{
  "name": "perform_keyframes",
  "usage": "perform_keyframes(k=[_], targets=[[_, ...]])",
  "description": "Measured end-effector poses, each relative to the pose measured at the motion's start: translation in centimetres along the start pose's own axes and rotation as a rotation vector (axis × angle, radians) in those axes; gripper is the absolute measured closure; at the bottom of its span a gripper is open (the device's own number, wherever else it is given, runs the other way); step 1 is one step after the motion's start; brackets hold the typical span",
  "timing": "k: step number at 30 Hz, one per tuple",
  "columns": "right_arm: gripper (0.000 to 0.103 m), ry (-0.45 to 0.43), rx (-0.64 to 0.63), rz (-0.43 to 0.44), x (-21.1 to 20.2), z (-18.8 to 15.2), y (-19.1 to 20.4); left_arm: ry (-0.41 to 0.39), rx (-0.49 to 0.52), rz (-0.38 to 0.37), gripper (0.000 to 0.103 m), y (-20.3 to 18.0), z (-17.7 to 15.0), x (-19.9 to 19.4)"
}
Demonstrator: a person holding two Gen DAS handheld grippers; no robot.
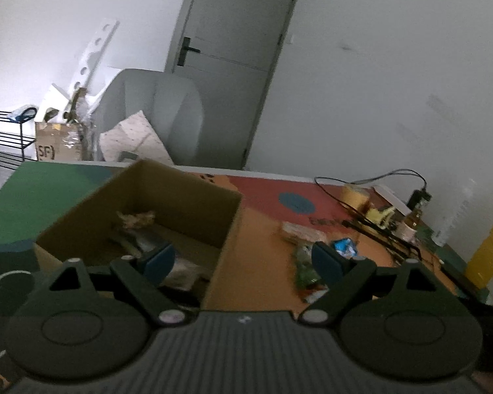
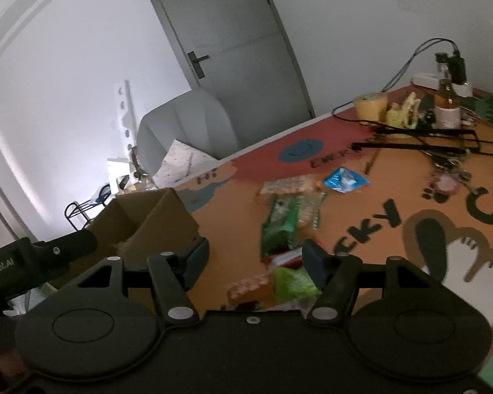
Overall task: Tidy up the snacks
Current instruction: 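Move both open grippers back toward the red-white and green packets on the table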
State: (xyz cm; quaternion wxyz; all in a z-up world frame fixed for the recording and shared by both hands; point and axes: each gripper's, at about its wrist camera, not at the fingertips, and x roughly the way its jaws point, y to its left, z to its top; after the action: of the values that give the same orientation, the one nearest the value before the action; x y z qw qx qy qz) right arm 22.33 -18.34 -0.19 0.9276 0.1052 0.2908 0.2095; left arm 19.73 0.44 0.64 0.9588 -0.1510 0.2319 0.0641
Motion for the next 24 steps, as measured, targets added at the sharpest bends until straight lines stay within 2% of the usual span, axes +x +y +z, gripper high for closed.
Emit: perform_keyframes(k=[16,21,24], targets=[[0.039,0.018,0.037,-0.044,-1.0,-1.5,-4.4,0.012,0.043,-0.062,0.015,-4.0,-2.1,0.4],[0.041,0.031,0.050,-0.049,-0.7,-2.0,-5.3,0.025,0.066,-0.075,0.020,-5.1,-2.8,1.0],[0.041,0.039,0.055,-0.049,-0.4,-2.3,-5.8,0.047,0.073,-0.078,0.027,-5.4,-3.1,1.7]])
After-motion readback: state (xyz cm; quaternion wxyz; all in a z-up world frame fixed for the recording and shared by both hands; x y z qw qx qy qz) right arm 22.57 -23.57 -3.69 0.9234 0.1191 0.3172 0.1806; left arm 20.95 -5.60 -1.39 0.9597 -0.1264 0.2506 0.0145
